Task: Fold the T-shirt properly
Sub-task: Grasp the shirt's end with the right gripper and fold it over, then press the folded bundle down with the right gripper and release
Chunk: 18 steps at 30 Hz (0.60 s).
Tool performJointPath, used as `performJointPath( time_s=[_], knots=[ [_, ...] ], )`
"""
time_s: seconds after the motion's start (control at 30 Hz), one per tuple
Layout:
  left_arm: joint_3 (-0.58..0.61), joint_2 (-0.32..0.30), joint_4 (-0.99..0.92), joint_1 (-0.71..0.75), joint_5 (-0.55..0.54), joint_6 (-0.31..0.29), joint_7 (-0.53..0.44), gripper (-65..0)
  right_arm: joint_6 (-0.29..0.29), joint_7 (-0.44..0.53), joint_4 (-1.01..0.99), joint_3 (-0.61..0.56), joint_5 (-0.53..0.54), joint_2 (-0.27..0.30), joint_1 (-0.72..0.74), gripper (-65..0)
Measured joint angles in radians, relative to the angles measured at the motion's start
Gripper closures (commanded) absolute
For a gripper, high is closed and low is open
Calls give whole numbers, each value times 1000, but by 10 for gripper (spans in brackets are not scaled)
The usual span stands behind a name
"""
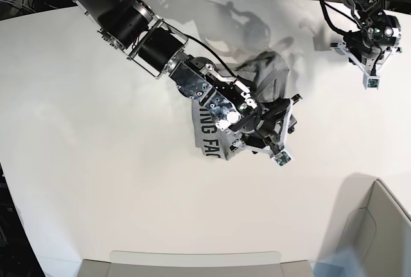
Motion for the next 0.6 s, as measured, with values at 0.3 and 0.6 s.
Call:
performJointPath(
  time_s=[0.3,0.6],
  knots=[
    [0,0,0,-3,0,0,0,-121,13,-5,319,68,11,43,-51,-213],
    [0,2,-1,-3,0,0,0,-121,-4,-206,459,398,-12,90,-170,0]
  ],
)
